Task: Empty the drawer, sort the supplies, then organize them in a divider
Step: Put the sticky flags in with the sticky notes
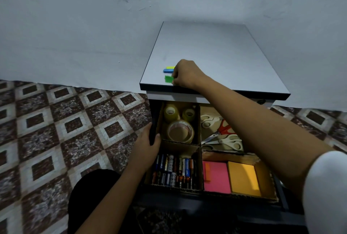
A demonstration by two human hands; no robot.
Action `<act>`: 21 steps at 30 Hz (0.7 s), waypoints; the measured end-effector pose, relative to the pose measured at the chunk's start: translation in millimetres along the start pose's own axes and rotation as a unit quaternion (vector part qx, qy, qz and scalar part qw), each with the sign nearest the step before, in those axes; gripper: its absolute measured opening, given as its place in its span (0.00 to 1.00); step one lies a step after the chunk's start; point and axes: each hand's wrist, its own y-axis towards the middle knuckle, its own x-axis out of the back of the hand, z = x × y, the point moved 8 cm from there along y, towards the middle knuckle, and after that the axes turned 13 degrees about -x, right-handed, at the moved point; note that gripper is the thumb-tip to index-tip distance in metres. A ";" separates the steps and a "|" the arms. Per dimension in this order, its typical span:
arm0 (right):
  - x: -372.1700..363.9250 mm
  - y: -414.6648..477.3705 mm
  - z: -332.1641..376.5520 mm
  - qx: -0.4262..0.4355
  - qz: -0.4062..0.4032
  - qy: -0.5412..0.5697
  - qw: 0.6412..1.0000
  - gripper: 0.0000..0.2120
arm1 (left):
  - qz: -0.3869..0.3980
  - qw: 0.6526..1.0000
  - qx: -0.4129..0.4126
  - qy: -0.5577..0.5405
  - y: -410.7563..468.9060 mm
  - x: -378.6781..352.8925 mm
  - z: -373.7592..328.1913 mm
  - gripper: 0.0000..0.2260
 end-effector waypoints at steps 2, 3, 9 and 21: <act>-0.8 0.7 -1.4 -0.010 0.009 0.002 1.000 0.14 | 0.001 1.000 -0.002 -0.004 0.4 -0.3 1.4 0.24; -0.8 0.9 -1.8 -0.013 0.015 0.002 1.000 0.15 | 0.002 1.000 -0.002 -0.004 0.3 -0.4 1.7 0.24; -0.7 0.3 -2.5 -0.021 0.040 0.005 0.999 0.17 | -0.001 1.000 -0.010 -0.004 1.0 -1.2 0.4 0.24; 9.1 -3.6 -17.5 -0.044 0.026 0.114 0.992 0.14 | 0.018 0.991 -0.020 0.129 8.9 4.0 -9.9 0.23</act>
